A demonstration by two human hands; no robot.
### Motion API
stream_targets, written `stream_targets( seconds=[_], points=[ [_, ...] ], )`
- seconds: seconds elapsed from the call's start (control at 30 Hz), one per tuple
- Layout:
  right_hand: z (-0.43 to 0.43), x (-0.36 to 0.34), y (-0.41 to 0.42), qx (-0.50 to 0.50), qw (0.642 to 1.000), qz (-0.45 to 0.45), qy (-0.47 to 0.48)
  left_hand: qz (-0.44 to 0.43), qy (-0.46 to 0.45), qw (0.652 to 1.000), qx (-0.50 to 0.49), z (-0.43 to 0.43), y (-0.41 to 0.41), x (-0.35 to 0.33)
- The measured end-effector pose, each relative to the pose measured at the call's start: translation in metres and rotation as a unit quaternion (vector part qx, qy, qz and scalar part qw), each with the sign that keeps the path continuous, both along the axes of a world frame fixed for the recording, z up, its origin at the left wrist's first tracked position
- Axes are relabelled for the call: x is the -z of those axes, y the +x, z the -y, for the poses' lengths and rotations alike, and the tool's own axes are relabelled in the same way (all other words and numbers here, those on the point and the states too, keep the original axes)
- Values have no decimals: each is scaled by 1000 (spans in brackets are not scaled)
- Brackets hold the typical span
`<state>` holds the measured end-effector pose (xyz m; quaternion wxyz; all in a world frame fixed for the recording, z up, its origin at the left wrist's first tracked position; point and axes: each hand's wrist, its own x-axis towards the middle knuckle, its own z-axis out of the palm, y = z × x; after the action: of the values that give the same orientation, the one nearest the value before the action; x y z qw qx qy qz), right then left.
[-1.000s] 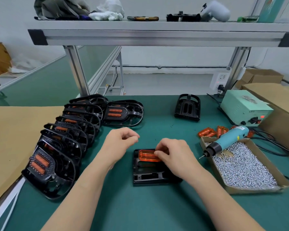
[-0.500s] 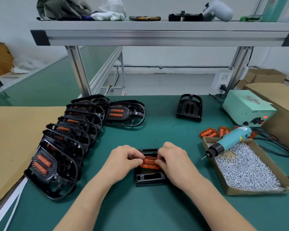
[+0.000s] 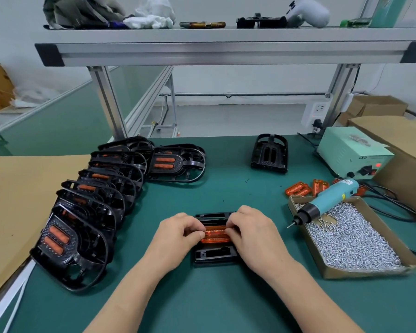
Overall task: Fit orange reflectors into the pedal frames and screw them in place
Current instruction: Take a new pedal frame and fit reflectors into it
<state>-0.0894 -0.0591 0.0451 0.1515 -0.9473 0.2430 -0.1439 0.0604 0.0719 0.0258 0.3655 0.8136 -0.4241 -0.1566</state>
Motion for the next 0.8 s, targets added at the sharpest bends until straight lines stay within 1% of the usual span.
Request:
stream_targets(
  seconds=[0.1,0.2,0.27,0.37,0.43,0.5,0.57,0.63,0.7,0.77,0.8],
  points=[
    [-3,3,-1,26,999,-24,-7,29,47,998,26,2,-1,-2],
    [-6,2,1,51,998,-40,-7,57,79,994,39,5,-1,-7],
    [-7,-1,3,56,997,-49,-2,91,93,990,46,7,-2,-12],
    [-7,-3,7,57,996,-63,-13,178,64,978,85,13,-9,-14],
    [-6,-3,7,56,996,-64,-15,169,29,979,107,19,-20,-12],
    [-6,-3,3,48,997,-58,-1,129,6,987,98,23,-28,-7],
    [-5,-4,-6,34,999,-17,28,101,-13,992,78,26,-28,-3],
    [-3,-13,-19,32,995,84,52,94,-16,993,72,28,-24,-2],
    [7,-26,-37,63,982,175,40,90,-10,993,71,29,-22,-3],
    [24,-39,-57,120,972,201,25,94,-6,993,69,29,-23,-3],
    [34,-45,-67,153,970,188,23,100,-4,993,69,29,-24,-2]
  ],
)
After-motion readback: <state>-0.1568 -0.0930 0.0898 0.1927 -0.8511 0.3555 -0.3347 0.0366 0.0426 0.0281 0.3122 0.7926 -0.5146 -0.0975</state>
